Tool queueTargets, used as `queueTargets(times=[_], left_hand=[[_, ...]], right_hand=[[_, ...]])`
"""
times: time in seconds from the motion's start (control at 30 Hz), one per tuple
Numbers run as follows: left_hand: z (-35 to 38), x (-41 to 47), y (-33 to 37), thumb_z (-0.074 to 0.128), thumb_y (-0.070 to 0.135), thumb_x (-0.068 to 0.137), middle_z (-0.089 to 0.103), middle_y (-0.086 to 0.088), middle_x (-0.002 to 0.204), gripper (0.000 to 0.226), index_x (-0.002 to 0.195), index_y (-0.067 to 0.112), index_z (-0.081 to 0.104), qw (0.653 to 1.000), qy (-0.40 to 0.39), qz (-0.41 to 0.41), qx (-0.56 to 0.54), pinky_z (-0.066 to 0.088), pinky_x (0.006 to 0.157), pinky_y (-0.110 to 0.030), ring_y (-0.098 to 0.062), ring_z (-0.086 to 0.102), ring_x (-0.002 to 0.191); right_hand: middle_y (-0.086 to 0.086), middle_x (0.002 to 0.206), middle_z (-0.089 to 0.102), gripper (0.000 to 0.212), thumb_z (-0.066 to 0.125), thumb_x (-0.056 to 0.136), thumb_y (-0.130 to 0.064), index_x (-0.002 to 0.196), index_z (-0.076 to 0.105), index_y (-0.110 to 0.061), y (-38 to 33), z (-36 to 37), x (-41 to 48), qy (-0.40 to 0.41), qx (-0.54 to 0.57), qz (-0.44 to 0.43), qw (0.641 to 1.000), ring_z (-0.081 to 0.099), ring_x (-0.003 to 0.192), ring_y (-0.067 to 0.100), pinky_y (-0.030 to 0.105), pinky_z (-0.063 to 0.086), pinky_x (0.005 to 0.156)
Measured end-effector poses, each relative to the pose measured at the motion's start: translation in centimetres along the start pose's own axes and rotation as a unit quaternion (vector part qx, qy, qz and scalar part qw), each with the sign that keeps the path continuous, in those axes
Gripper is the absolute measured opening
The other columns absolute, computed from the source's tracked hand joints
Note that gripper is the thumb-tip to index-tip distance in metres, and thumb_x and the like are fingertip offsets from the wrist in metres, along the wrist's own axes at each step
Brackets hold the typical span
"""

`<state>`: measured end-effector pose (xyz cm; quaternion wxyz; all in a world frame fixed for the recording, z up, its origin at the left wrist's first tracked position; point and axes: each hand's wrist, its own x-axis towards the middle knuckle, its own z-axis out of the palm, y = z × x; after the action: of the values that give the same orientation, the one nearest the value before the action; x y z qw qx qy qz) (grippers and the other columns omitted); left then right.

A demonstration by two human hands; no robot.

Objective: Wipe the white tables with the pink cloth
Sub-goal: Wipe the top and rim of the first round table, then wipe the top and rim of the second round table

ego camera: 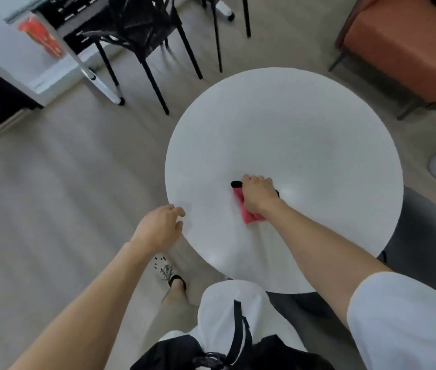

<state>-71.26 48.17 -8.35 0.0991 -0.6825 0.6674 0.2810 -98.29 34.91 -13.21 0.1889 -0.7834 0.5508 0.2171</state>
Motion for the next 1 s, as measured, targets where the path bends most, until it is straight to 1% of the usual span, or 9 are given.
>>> queueTargets(times=[0.2,0.33,0.43,0.5,0.6,0.73,0.83,0.93,1.0], left_hand=[[3.3,-7.3,-1.5,0.072,0.032,0.1,0.071,0.006,0.132,0.041,0.139,0.026,0.067,0.95,0.055,-0.152,-0.267,0.054,0.106,-0.038,-0.015,0.066,0.122],[5.0,-12.8,-2.5,0.094,0.038,0.084,0.069,0.009,0.128,0.063,0.139,0.031,0.063,0.802,0.109,-0.239,-0.537,0.056,0.102,-0.035,-0.009,0.068,0.119],[5.6,-17.8,-4.1,0.089,0.026,0.092,0.076,0.0,0.123,0.047,0.132,0.022,0.065,0.664,0.208,-0.278,-0.662,0.061,0.101,-0.043,-0.022,0.073,0.119],[6.3,-22.1,-5.6,0.087,0.028,0.094,0.079,-0.005,0.116,0.036,0.124,0.02,0.069,0.58,0.305,-0.307,-0.69,0.062,0.1,-0.044,-0.024,0.075,0.114],[8.1,-30.3,-7.6,0.088,0.03,0.092,0.082,0.002,0.101,0.028,0.115,0.021,0.074,0.525,0.421,-0.362,-0.645,0.057,0.081,-0.02,-0.005,0.077,0.091],[11.5,-42.0,-9.0,0.083,0.026,0.098,0.081,0.005,0.09,0.018,0.111,0.028,0.07,0.502,0.505,-0.409,-0.571,0.058,0.072,-0.02,-0.007,0.077,0.081],[14.7,-50.7,-9.4,0.072,0.02,0.102,0.079,0.009,0.089,0.018,0.115,0.032,0.067,0.536,0.527,-0.429,-0.501,0.061,0.079,-0.033,-0.014,0.076,0.083],[16.9,-59.2,-9.1,0.064,0.019,0.099,0.072,0.01,0.087,0.026,0.12,0.035,0.063,0.589,0.508,-0.465,-0.422,0.056,0.078,-0.03,-0.007,0.068,0.078],[18.0,-64.2,-8.8,0.061,0.024,0.098,0.07,0.011,0.096,0.03,0.126,0.035,0.062,0.615,0.499,-0.477,-0.382,0.054,0.08,-0.031,-0.007,0.067,0.084]], right_hand=[[-0.005,0.077,0.077,0.014,0.072,0.073,-0.017,0.086,0.071,-0.023,-6.7,-3.2,-3.3,-0.123,0.167,-0.104,0.973,0.078,0.073,0.02,0.033,0.06,0.067],[-0.012,0.079,0.076,0.023,0.085,0.073,-0.039,0.089,0.074,-0.027,-16.2,-5.6,-6.8,-0.094,0.277,-0.235,0.927,0.07,0.072,0.006,0.027,0.06,0.068],[-0.01,0.083,0.073,0.023,0.088,0.076,-0.033,0.092,0.074,-0.026,-23.6,-5.7,-9.6,-0.139,0.358,-0.3,0.873,0.066,0.077,0.008,0.032,0.056,0.074],[-0.01,0.082,0.071,0.021,0.089,0.078,-0.023,0.092,0.074,-0.025,-28.1,-5.0,-12.0,-0.165,0.369,-0.334,0.852,0.064,0.076,0.008,0.031,0.054,0.073],[-0.005,0.074,0.063,0.021,0.086,0.075,-0.023,0.089,0.071,-0.017,-34.6,-3.2,-16.6,-0.18,0.326,-0.38,0.846,0.056,0.069,0.013,0.039,0.049,0.067],[-0.011,0.075,0.066,0.021,0.085,0.081,-0.047,0.092,0.076,-0.032,-41.8,-0.4,-25.0,-0.233,0.157,-0.478,0.832,0.058,0.067,0.011,0.037,0.05,0.068],[-0.005,0.085,0.073,0.052,0.055,0.092,-0.072,0.095,0.08,-0.027,-46.5,1.5,-32.2,-0.263,0.007,-0.523,0.811,0.066,0.08,0.017,0.036,0.053,0.079],[-0.005,0.12,0.076,0.033,0.052,0.108,-0.04,0.123,0.076,-0.025,-51.7,4.6,-38.6,-0.209,0.029,-0.562,0.8,0.073,0.101,0.017,0.041,0.057,0.101],[-0.014,0.143,0.063,0.051,0.059,0.104,-0.018,0.153,0.056,-0.033,-54.9,6.6,-42.9,-0.172,0.051,-0.643,0.745,0.072,0.099,0.013,0.032,0.057,0.096]])
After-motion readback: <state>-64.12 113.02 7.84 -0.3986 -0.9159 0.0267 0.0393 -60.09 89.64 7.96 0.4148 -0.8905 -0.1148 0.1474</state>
